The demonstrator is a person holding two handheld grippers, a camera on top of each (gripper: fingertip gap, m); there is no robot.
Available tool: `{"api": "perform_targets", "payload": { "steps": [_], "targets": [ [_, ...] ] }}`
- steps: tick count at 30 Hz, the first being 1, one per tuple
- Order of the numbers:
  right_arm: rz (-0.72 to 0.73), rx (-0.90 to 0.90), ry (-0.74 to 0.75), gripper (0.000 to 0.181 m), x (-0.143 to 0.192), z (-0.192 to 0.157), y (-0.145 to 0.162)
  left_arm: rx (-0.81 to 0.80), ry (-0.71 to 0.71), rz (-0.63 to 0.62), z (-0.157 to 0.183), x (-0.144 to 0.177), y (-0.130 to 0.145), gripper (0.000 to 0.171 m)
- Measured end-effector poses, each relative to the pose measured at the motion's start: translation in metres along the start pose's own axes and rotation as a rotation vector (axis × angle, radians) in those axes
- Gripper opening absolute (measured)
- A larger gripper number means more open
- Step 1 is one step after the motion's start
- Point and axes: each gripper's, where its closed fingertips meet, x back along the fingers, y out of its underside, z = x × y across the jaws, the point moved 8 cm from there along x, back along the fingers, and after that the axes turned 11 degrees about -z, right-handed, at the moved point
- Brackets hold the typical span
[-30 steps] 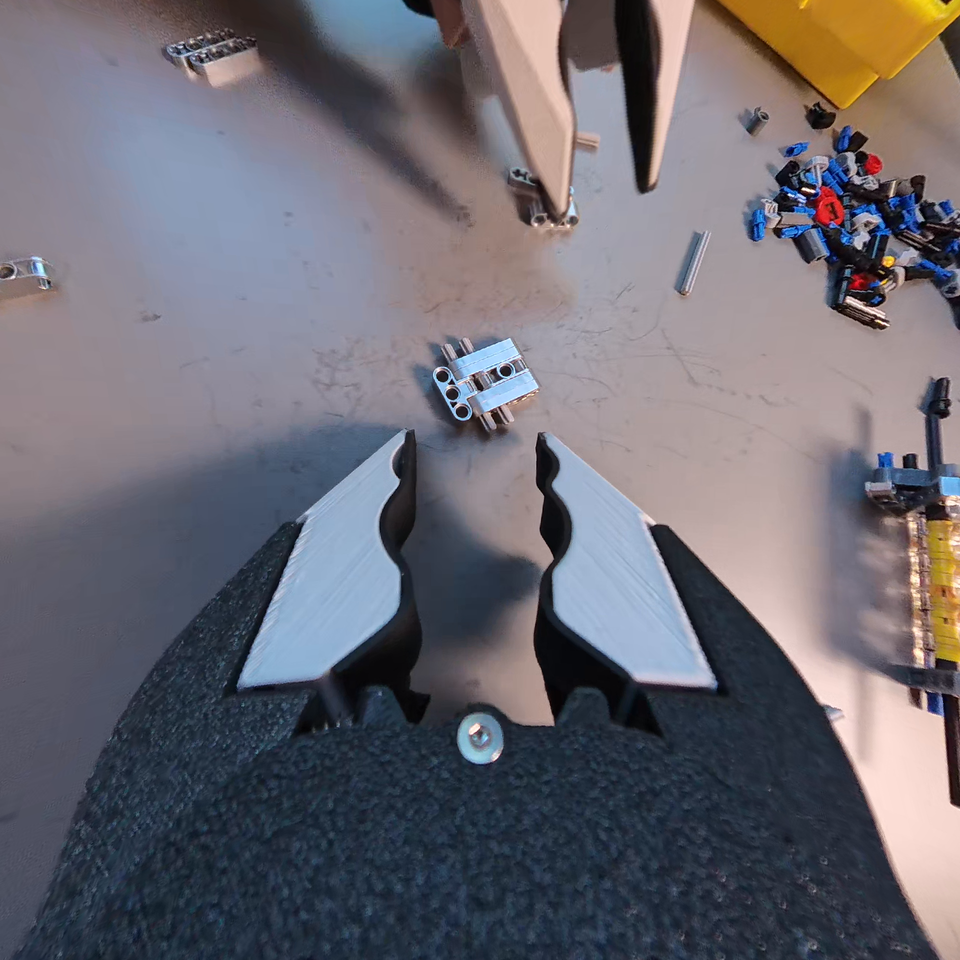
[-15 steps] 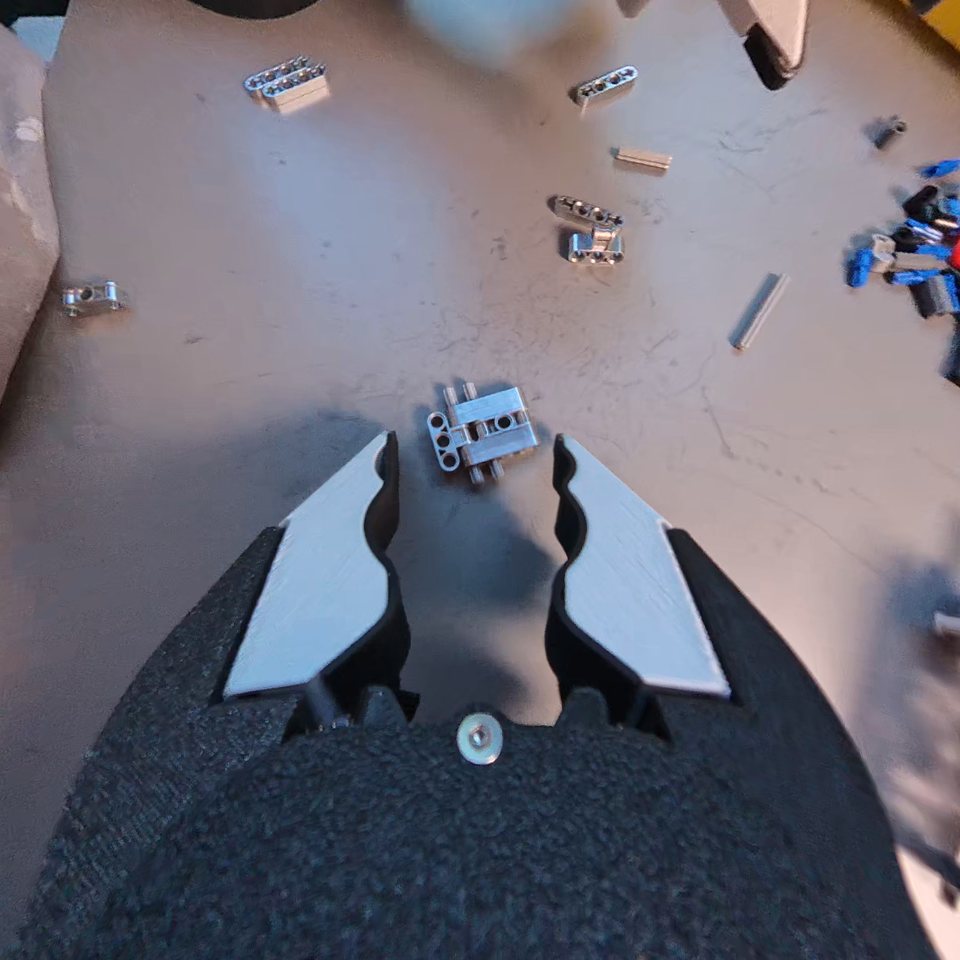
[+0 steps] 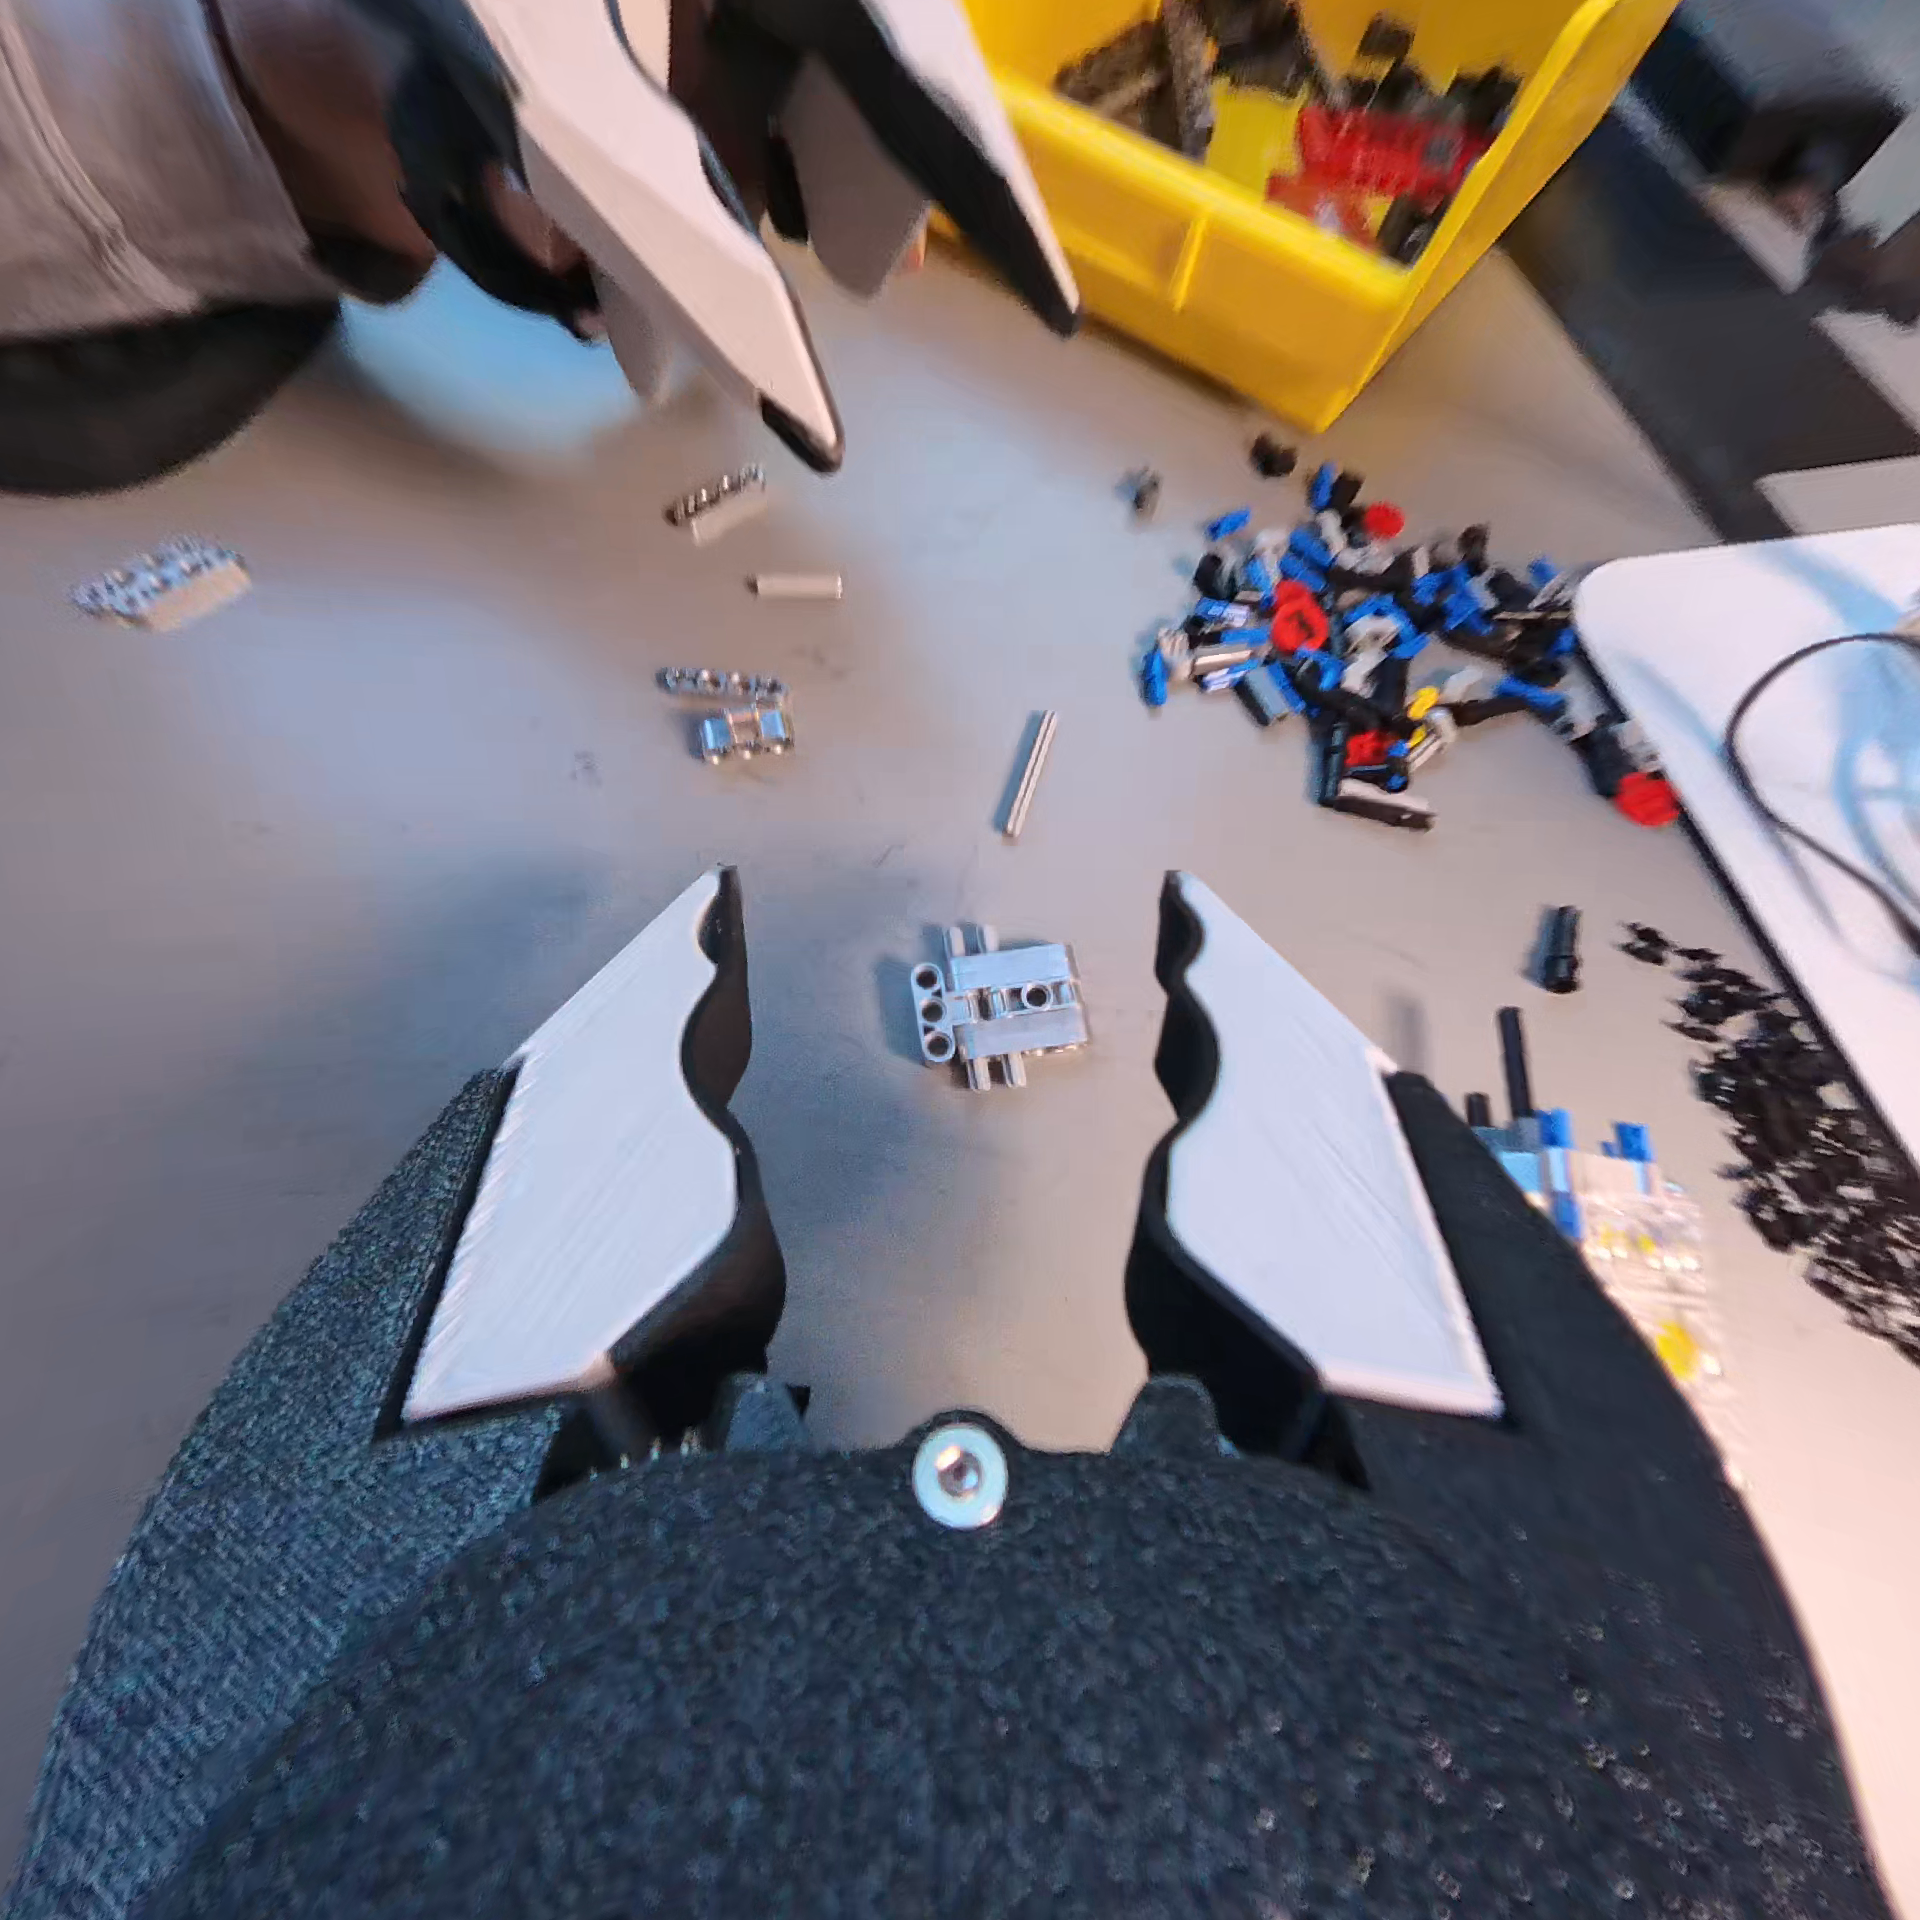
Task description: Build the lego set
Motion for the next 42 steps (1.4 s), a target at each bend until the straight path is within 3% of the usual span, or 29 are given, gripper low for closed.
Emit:
{"api": "perform_targets", "payload": {
  "steps": [3, 10, 17, 27, 34, 39, 42],
  "targets": [
    [0.01, 0.001, 0.038, 0.078, 0.017, -0.004, 0.003, 0.007, 0.01, -0.006, -0.002, 0.003, 0.0, 0.052],
    [0.006, -0.023, 0.062, 0.054, 0.032, -0.031, 0.026, -0.01, -0.004, 0.014, -0.008, 0.009, 0.001, 0.048],
    [0.018, -0.031, 0.202, 0.062, 0.045, -0.035, 0.047, -0.079, -0.154, 0.208, -0.011, 0.026, -0.01, 0.047],
    [0.138, -0.029, 0.258, 0.06, 0.055, -0.032, 0.042, 0.016, -0.351, 0.239, -0.028, 0.044, -0.004, 0.037],
    [0.153, -0.015, 0.253, 0.06, 0.059, -0.036, 0.039, 0.041, -0.204, 0.074, -0.03, 0.024, 0.009, 0.024],
    [0.124, -0.035, 0.266, 0.06, 0.057, -0.032, 0.044, 0.028, -0.124, 0.071, -0.025, 0.023, 0.008, 0.001],
    [0.129, -0.061, 0.264, 0.058, 0.057, -0.028, 0.047, -0.01, -0.082, 0.024, -0.022, 0.024, 0.009, 0.0]
  ]
}}
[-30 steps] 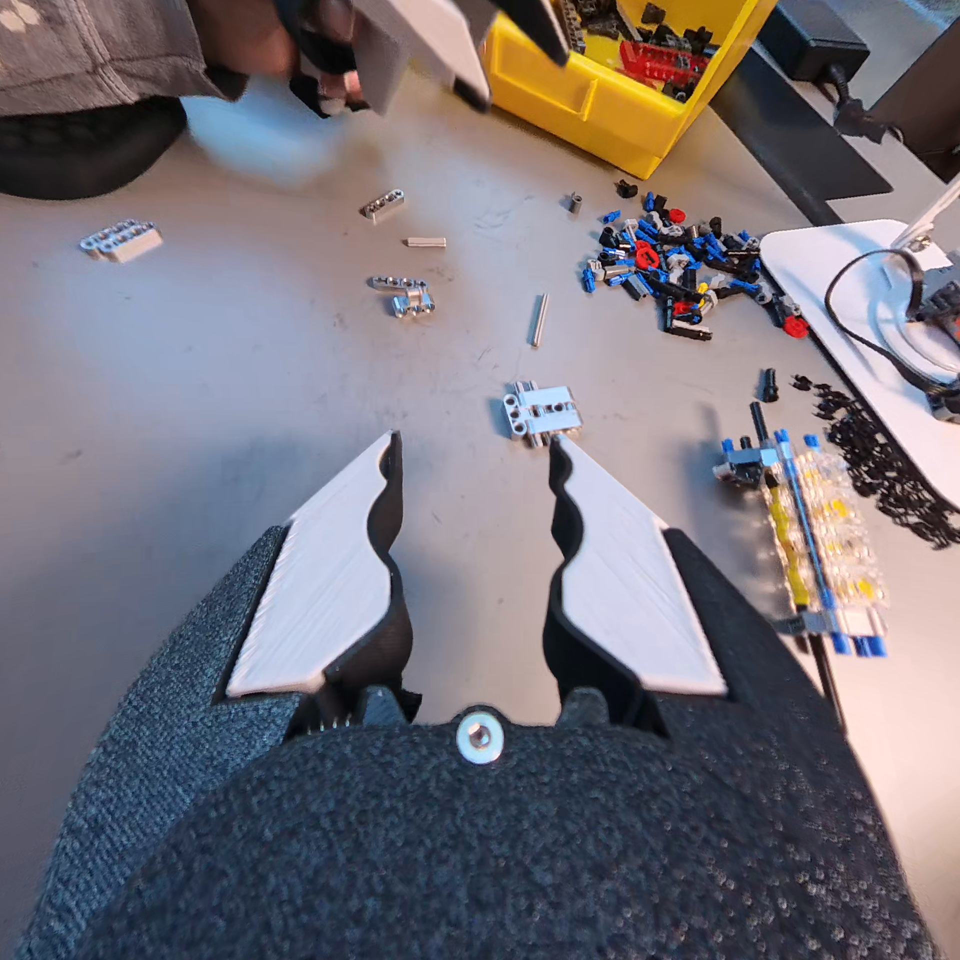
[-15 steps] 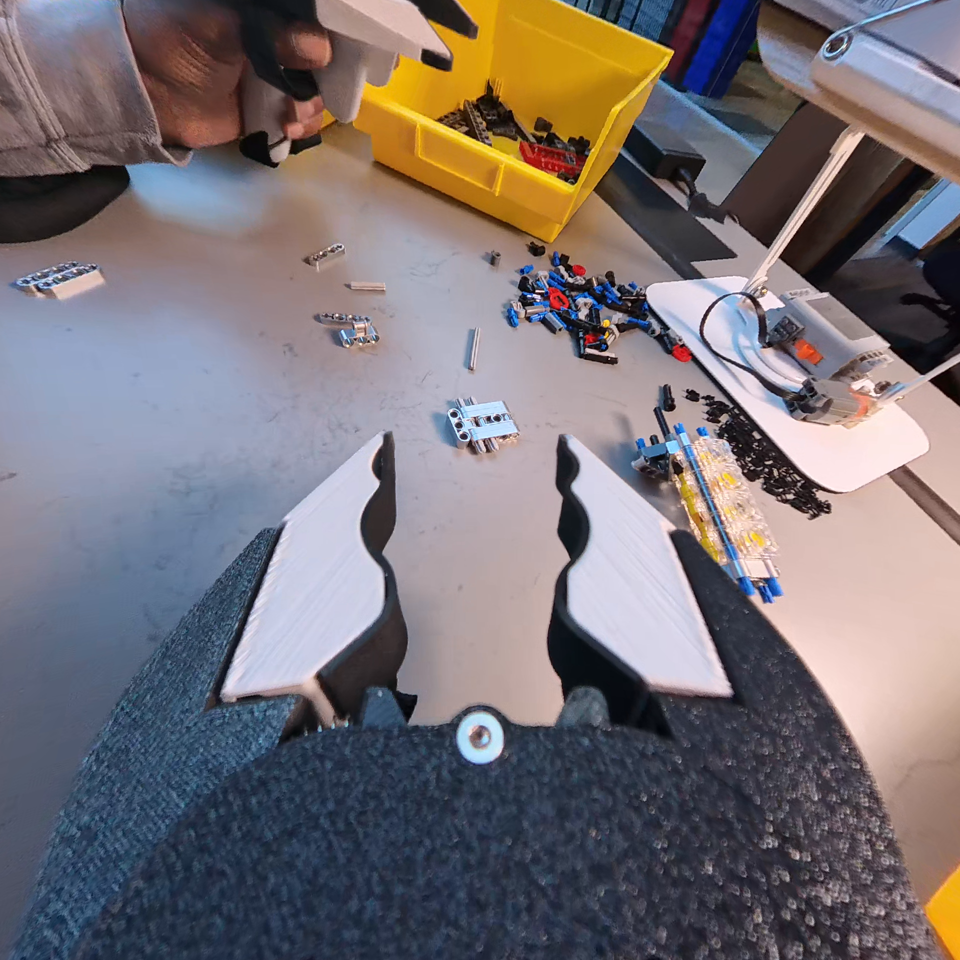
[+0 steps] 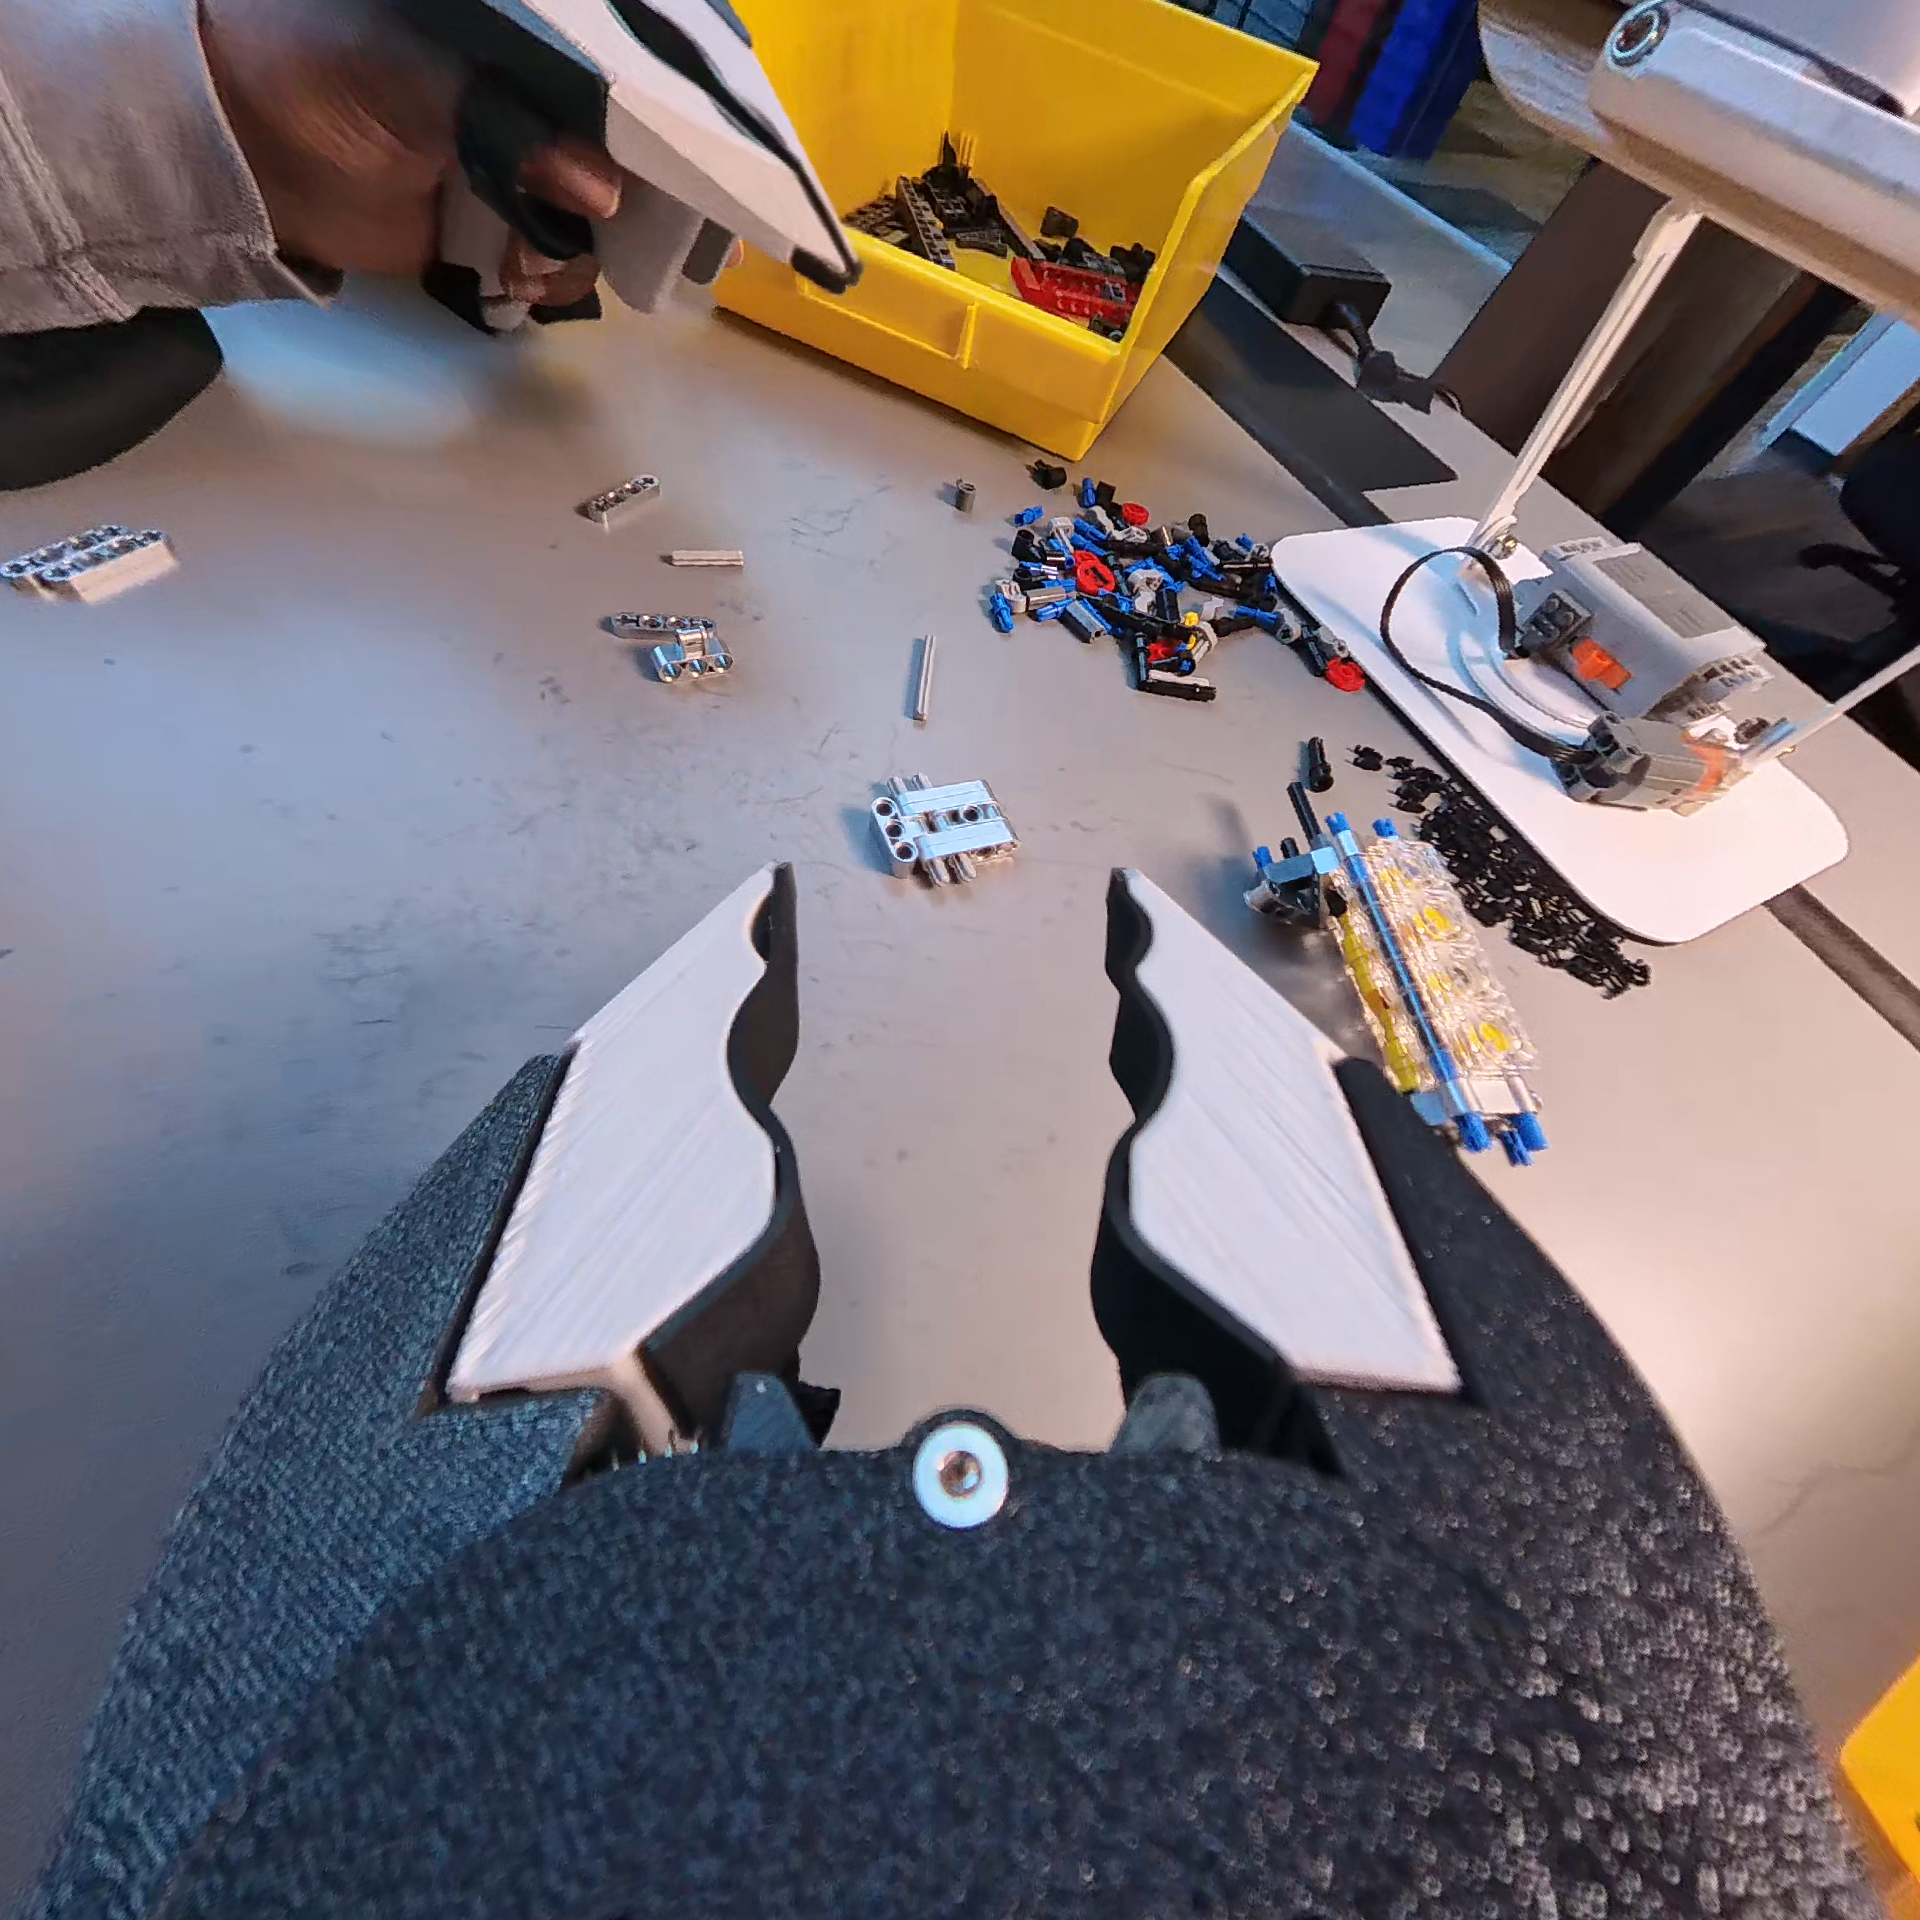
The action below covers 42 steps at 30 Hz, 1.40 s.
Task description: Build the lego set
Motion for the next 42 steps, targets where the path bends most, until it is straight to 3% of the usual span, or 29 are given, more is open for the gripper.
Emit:
{"api": "perform_targets", "payload": {
  "steps": [6, 11, 16, 21, 26, 31, 34, 38, 42],
  "targets": [
    [0.058, -0.074, 0.022, 0.061, 0.008, 0.011, -0.001, -0.068, 0.056, -0.006, 0.006, 0.006, -0.003, 0.0],
    [0.258, -0.215, 0.006, 0.065, 0.039, 0.033, -0.008, -0.057, 0.052, 0.028, 0.005, 0.007, -0.004, 0.015],
    [0.318, -0.213, -0.044, 0.064, 0.049, 0.033, -0.012, -0.018, 0.056, 0.1, 0.004, 0.007, -0.006, 0.028],
    [0.111, 0.087, -0.486, 0.06, 0.021, -0.046, -0.018, 0.038, 0.057, 0.141, -0.001, 0.003, -0.006, 0.033],
    [-0.078, 0.371, -0.749, 0.053, -0.007, -0.139, -0.02, 0.037, 0.061, 0.123, 0.001, -0.004, -0.005, 0.034],
    [-0.168, 0.5, -0.761, 0.045, -0.016, -0.177, -0.019, 0.032, 0.069, 0.094, 0.006, -0.01, -0.004, 0.034],
    [-0.203, 0.549, -0.735, 0.029, -0.02, -0.187, -0.016, 0.034, 0.077, 0.089, 0.008, -0.013, -0.003, 0.034],
    [-0.184, 0.534, -0.668, 0.004, -0.021, -0.175, -0.015, 0.028, 0.087, 0.083, 0.012, -0.017, -0.004, 0.034],
    [-0.106, 0.404, -0.594, 0.008, -0.019, -0.141, -0.021, 0.02, 0.12, 0.078, 0.021, -0.019, -0.006, 0.034]
  ]
}}
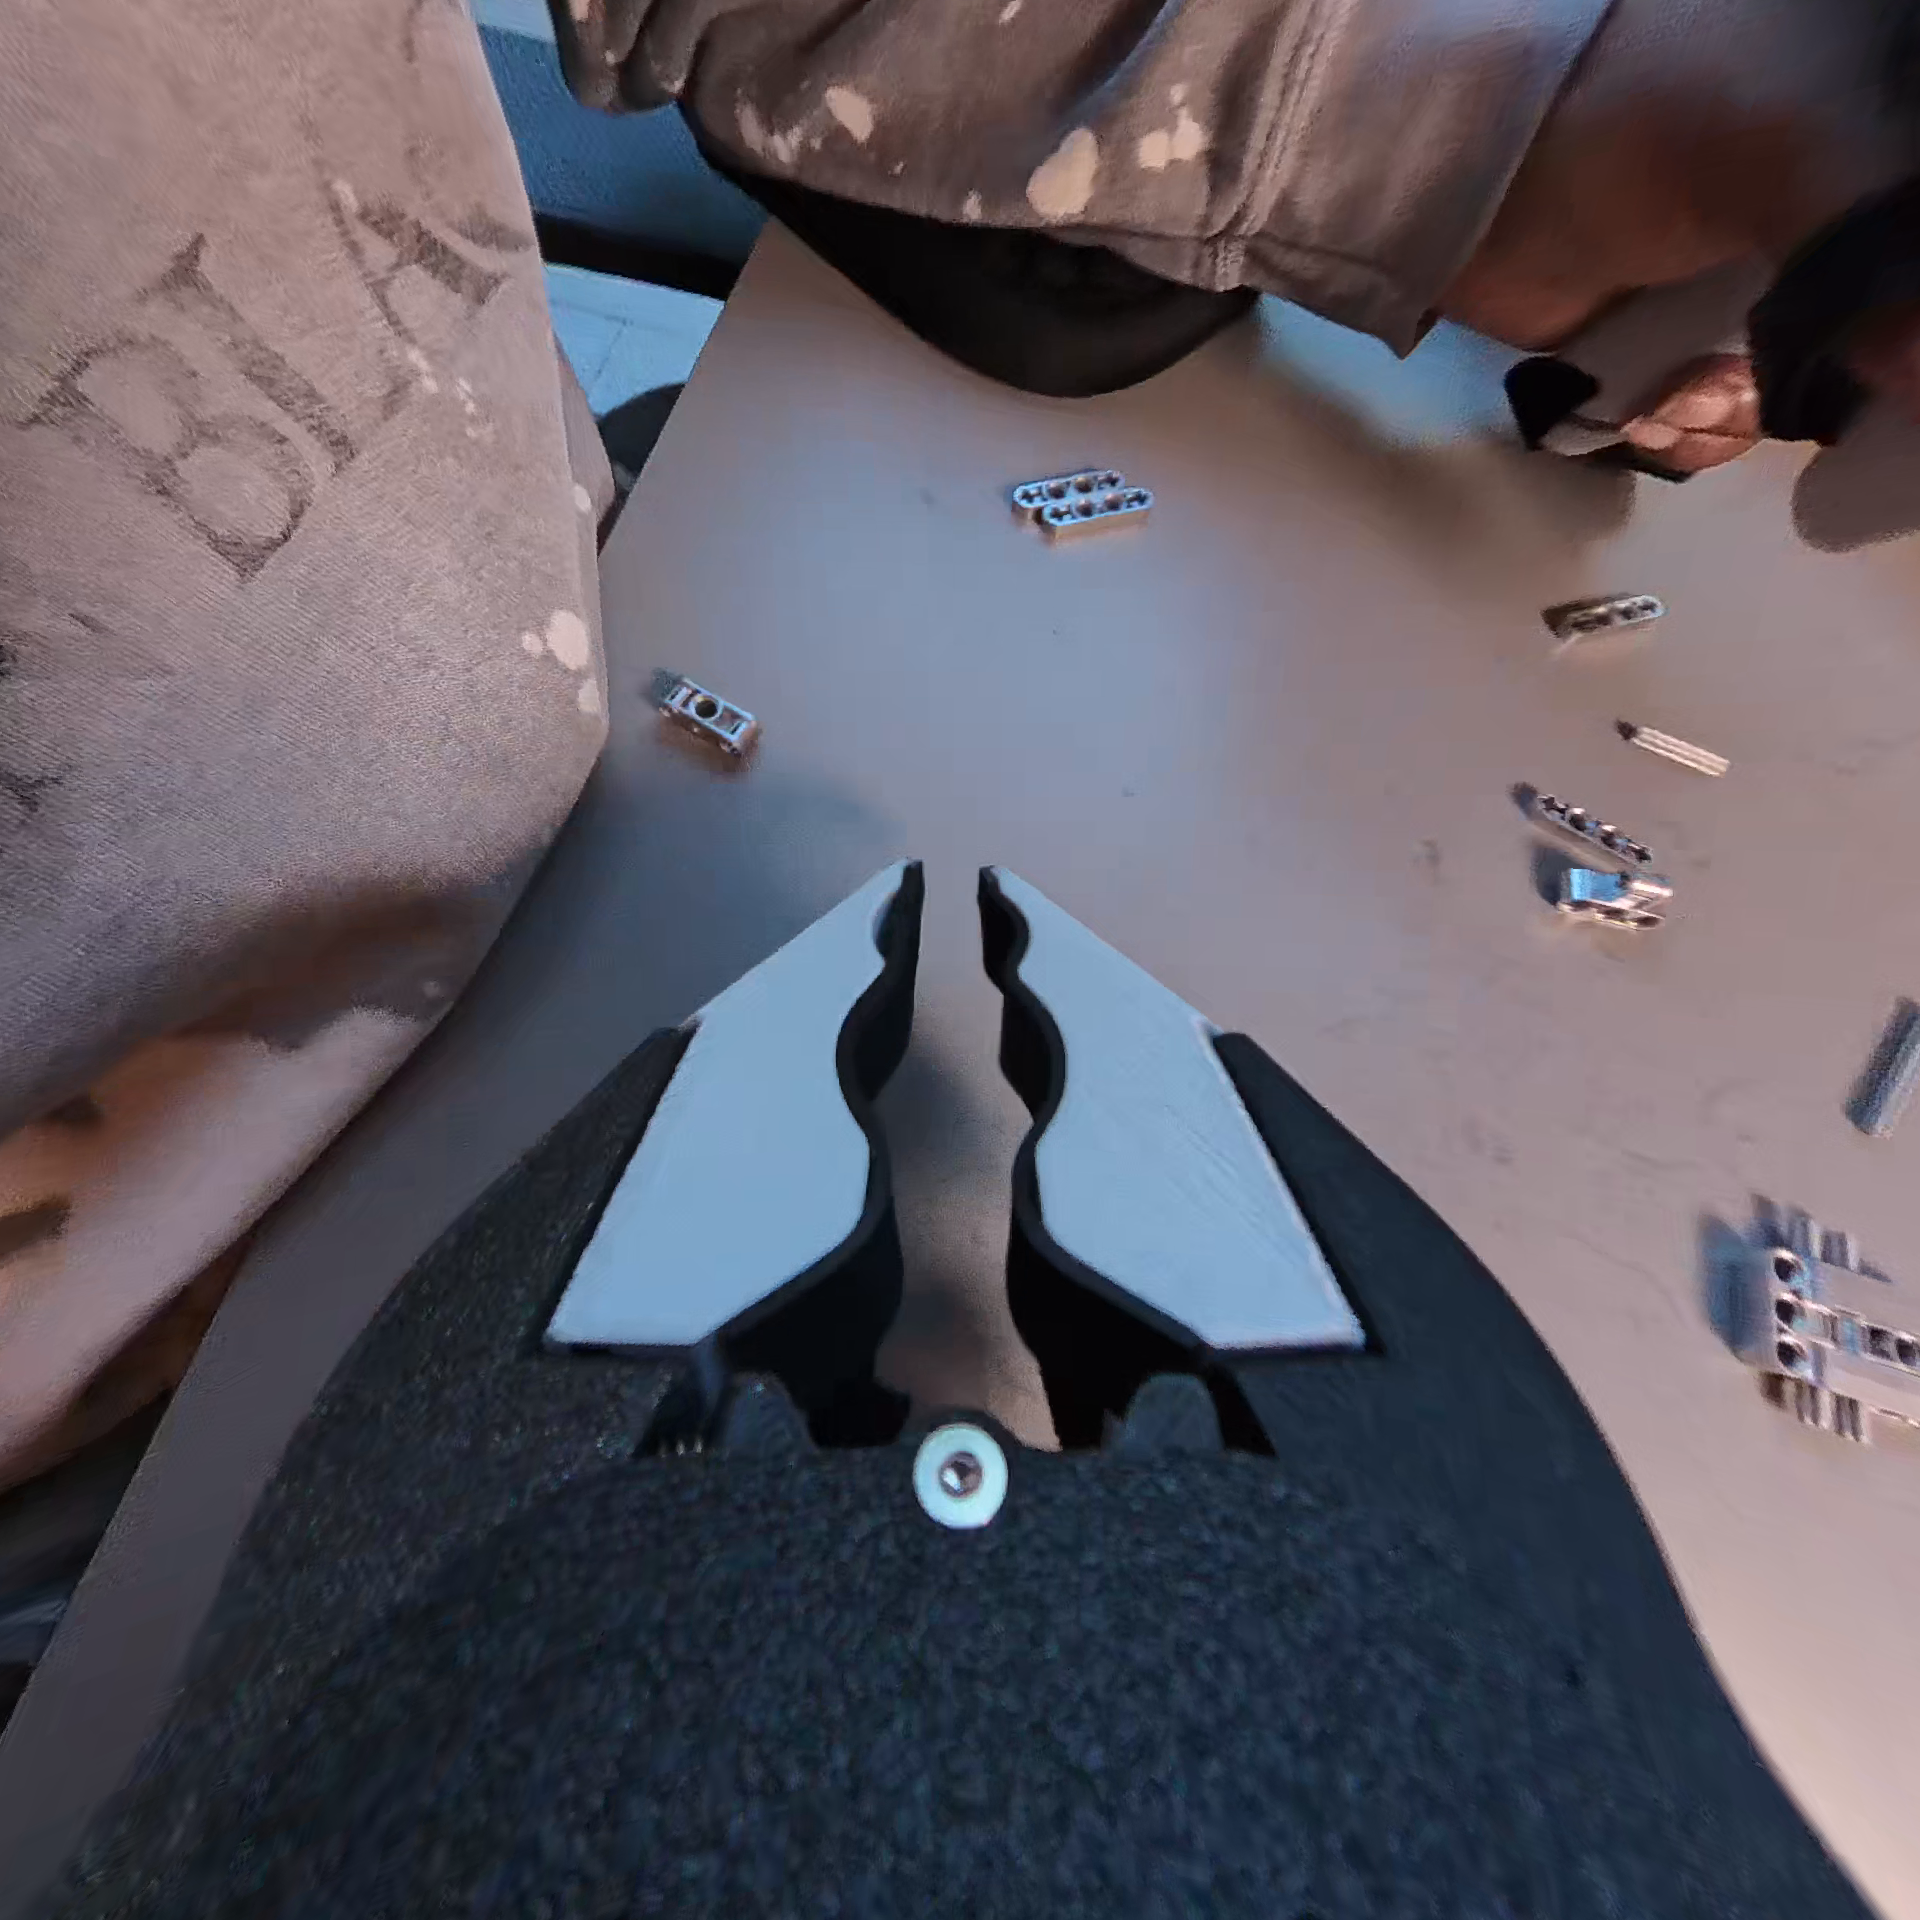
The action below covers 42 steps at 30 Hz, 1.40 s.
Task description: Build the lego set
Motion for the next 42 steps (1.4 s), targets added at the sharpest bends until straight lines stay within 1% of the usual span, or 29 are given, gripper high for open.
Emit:
{"api": "perform_targets", "payload": {
  "steps": [2, 4, 7, 9, 12, 13, 14, 16, 18, 20, 23, 25, 28, 31, 33, 37, 42],
  "targets": [
    [0.036, -0.006, -0.036, 0.014, 0.002, -0.001, -0.003, -0.011, 0.005, -0.008, 0.002, -0.003, 0.0, 0.034],
    [0.036, 0.029, -0.111, 0.024, -0.005, -0.013, -0.012, -0.016, 0.009, -0.018, 0.003, -0.006, 0.0, 0.034],
    [-0.016, 0.12, -0.164, 0.028, -0.02, -0.028, -0.021, -0.023, 0.018, -0.041, 0.005, -0.011, 0.002, 0.034],
    [-0.039, 0.157, -0.179, 0.028, -0.028, -0.031, -0.025, -0.04, 0.017, -0.052, 0.007, -0.014, 0.002, 0.034],
    [-0.047, 0.198, -0.203, 0.026, -0.037, -0.031, -0.033, -0.053, 0.028, -0.062, 0.01, -0.017, 0.002, 0.033],
    [-0.063, 0.203, -0.212, 0.02, -0.04, -0.03, -0.034, -0.052, 0.034, -0.067, 0.012, -0.017, 0.002, 0.033],
    [-0.09, 0.208, -0.227, 0.009, -0.044, -0.03, -0.033, -0.047, 0.042, -0.07, 0.013, -0.018, 0.002, 0.033],
    [-0.085, 0.215, -0.241, 0.006, -0.043, -0.028, -0.033, -0.04, 0.056, -0.068, 0.014, -0.017, 0.002, 0.033],
    [-0.067, 0.184, -0.18, 0.005, -0.036, -0.016, -0.028, -0.04, 0.055, -0.064, 0.015, -0.016, 0.002, 0.033],
    [-0.063, 0.102, -0.089, 0.005, -0.023, 0.007, -0.015, -0.042, 0.048, -0.06, 0.015, -0.015, 0.002, 0.033],
    [-0.089, -0.03, 0.05, 0.006, 0.002, 0.042, 0.014, -0.043, 0.042, -0.054, 0.015, -0.014, 0.002, 0.034],
    [-0.12, -0.09, 0.117, 0.006, 0.016, 0.057, 0.034, -0.042, 0.043, -0.056, 0.015, -0.015, 0.002, 0.034],
    [-0.165, -0.137, 0.167, 0.006, 0.029, 0.065, 0.054, -0.05, 0.044, -0.067, 0.016, -0.016, 0.003, 0.034],
    [-0.205, -0.16, 0.208, 0.006, 0.032, 0.069, 0.064, -0.053, 0.046, -0.086, 0.018, -0.017, 0.004, 0.034],
    [-0.201, -0.177, 0.214, 0.008, 0.034, 0.07, 0.067, -0.047, 0.052, -0.093, 0.019, -0.018, 0.004, 0.034],
    [-0.191, -0.216, 0.241, 0.022, 0.04, 0.073, 0.074, -0.027, 0.056, -0.097, 0.018, -0.017, 0.005, 0.034],
    [-0.145, -0.268, 0.301, 0.032, 0.05, 0.081, 0.08, -0.029, 0.049, -0.108, 0.018, -0.018, 0.005, 0.034]
  ]
}}
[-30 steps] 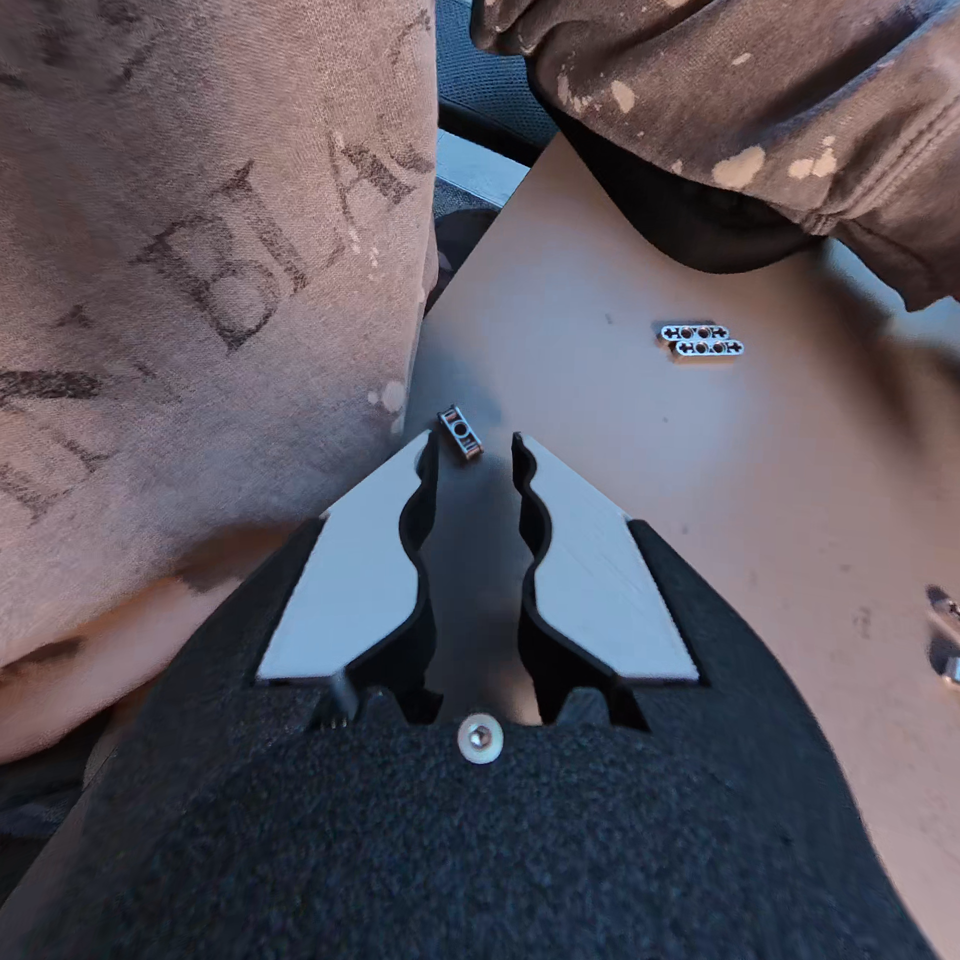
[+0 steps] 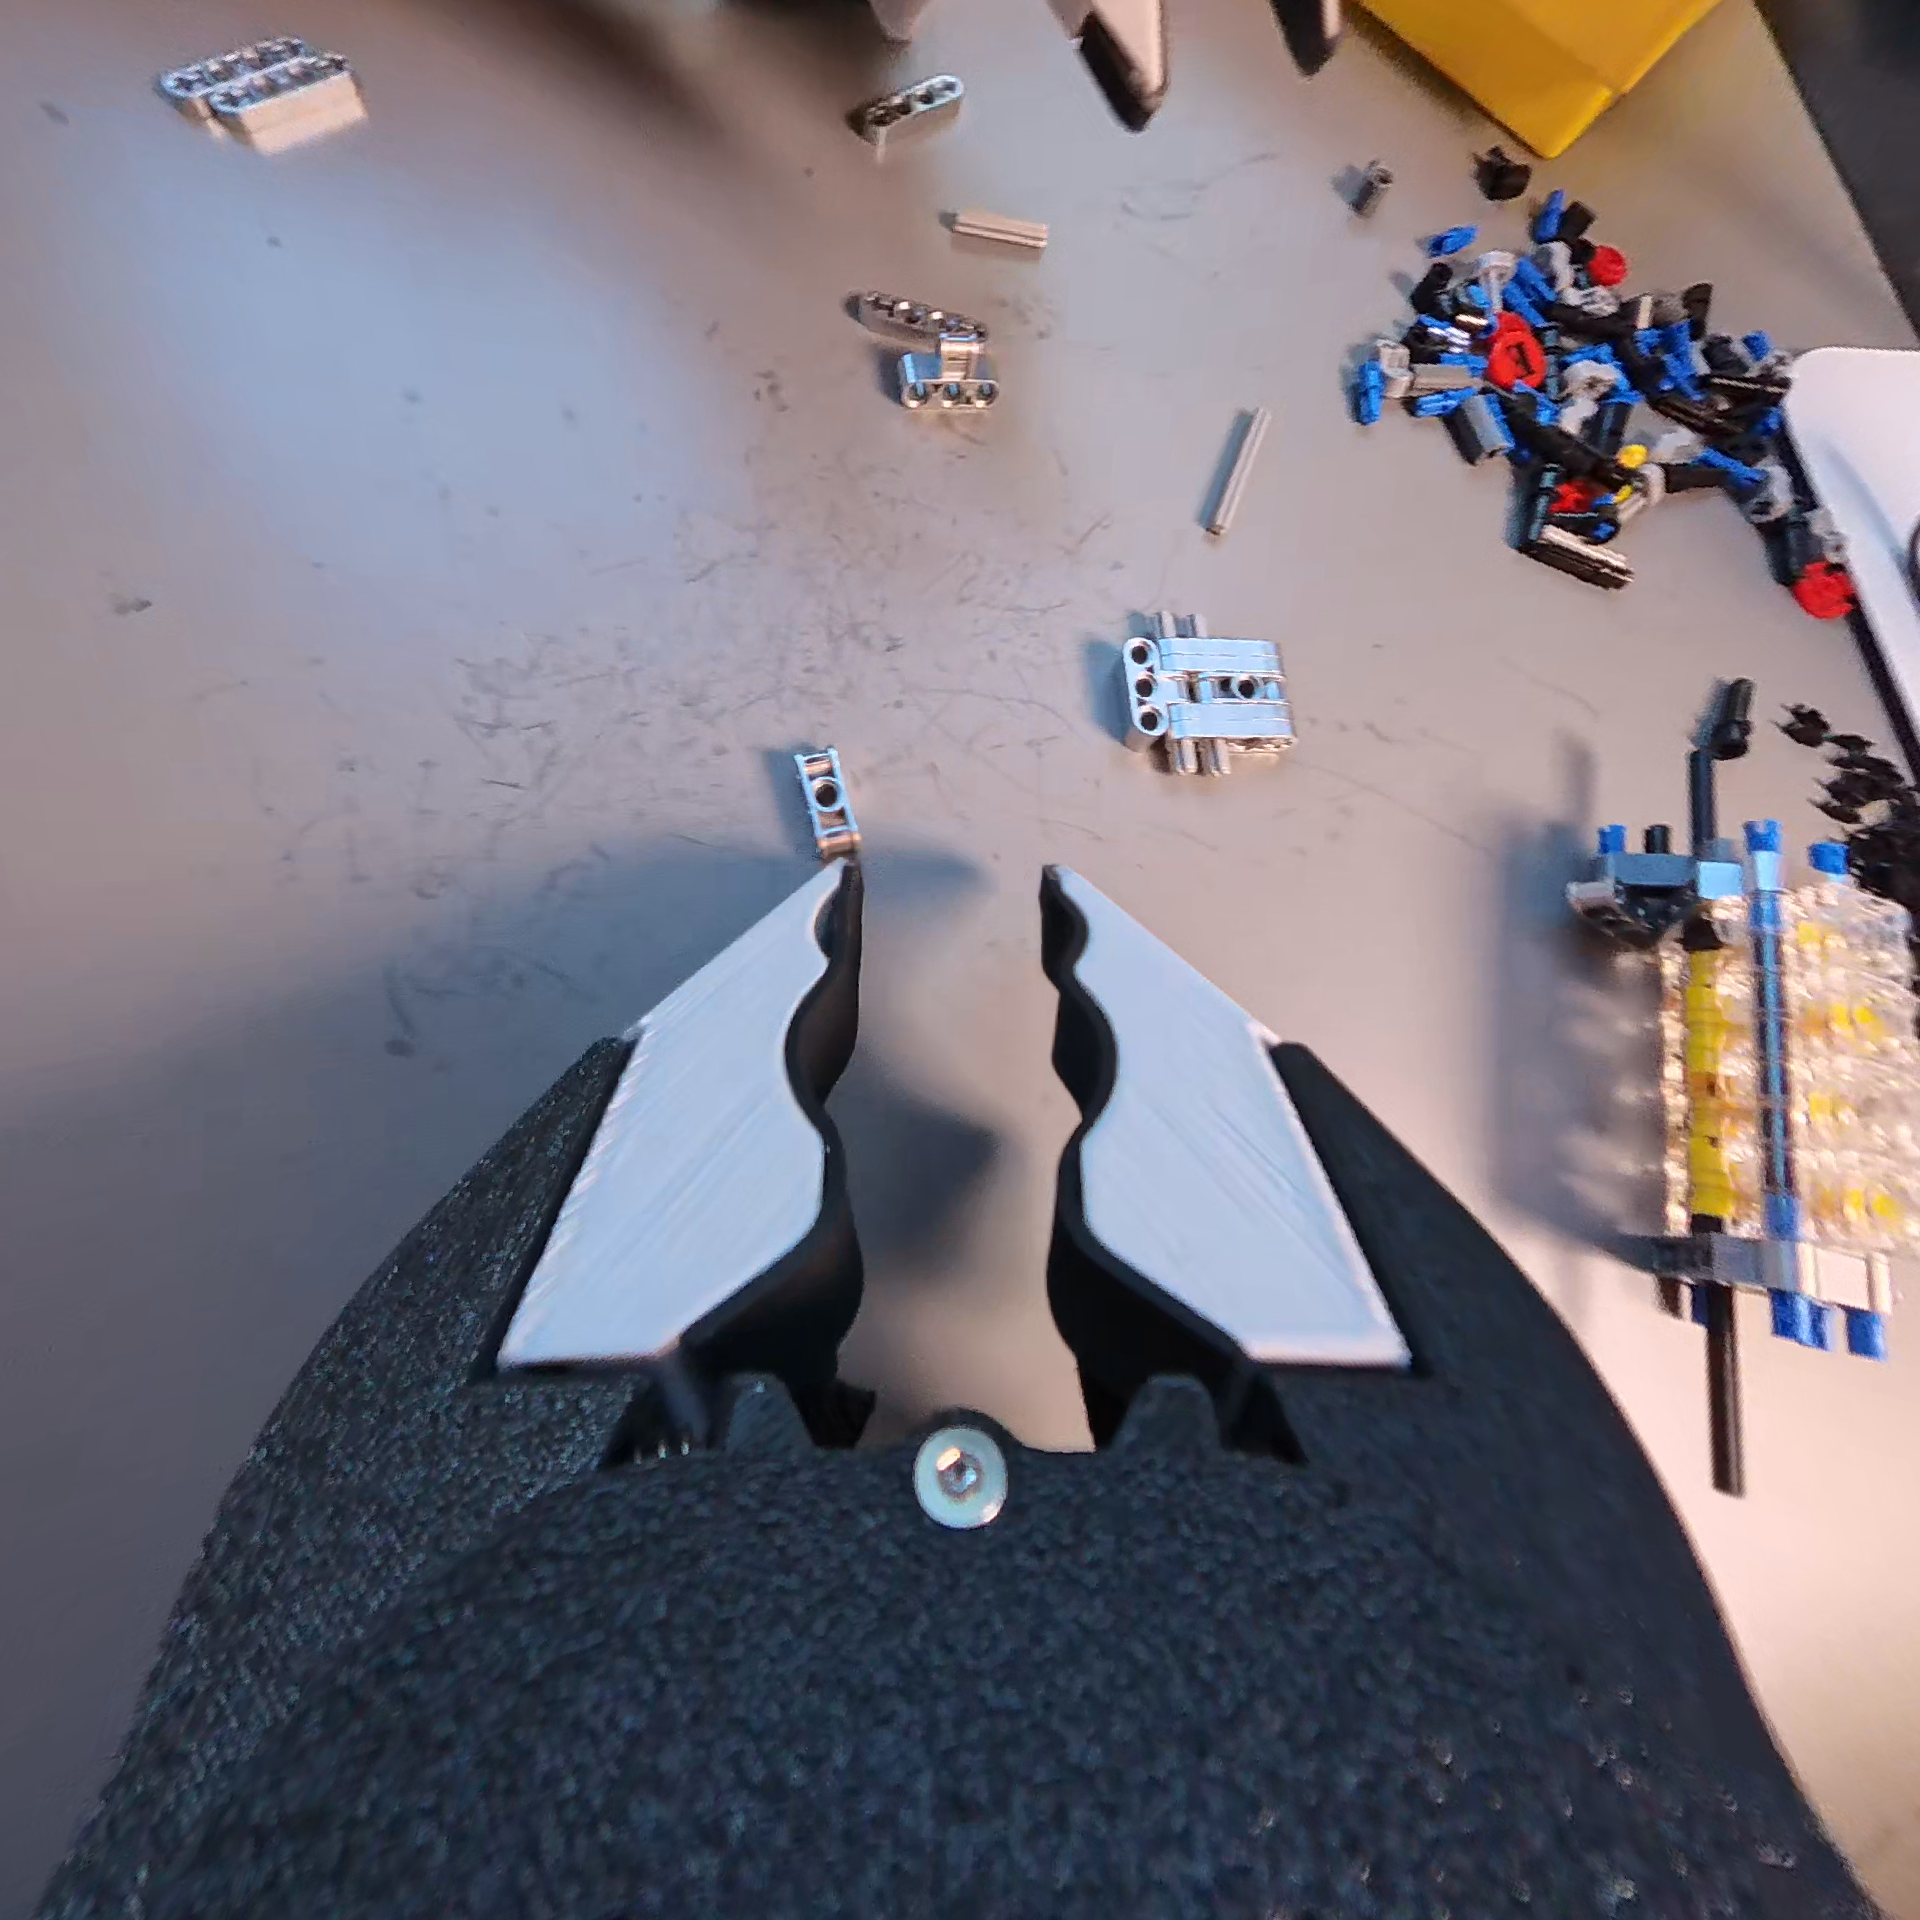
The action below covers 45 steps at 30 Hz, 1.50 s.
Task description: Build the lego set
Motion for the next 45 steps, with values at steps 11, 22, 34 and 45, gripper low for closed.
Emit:
{"api": "perform_targets", "payload": {
  "steps": [11, 22, 34, 45],
  "targets": [
    [-0.037, -0.051, 0.132, 0.055, -0.002, 0.013, 0.005, -0.017, 0.012, -0.055, 0.005, -0.006, 0.002, 0.034],
    [-0.027, -0.083, 0.19, 0.059, 0.004, 0.019, 0.009, -0.029, 0.141, -0.267, 0.003, 0.001, 0.023, 0.042],
    [0.042, -0.122, 0.244, 0.058, 0.018, 0.026, 0.008, -0.114, 0.176, -0.416, 0.008, -0.003, 0.039, 0.024],
    [0.033, -0.13, 0.233, 0.057, 0.011, 0.025, 0.009, -0.191, 0.066, -0.421, 0.007, -0.002, 0.035, 0.006]
  ]
}}
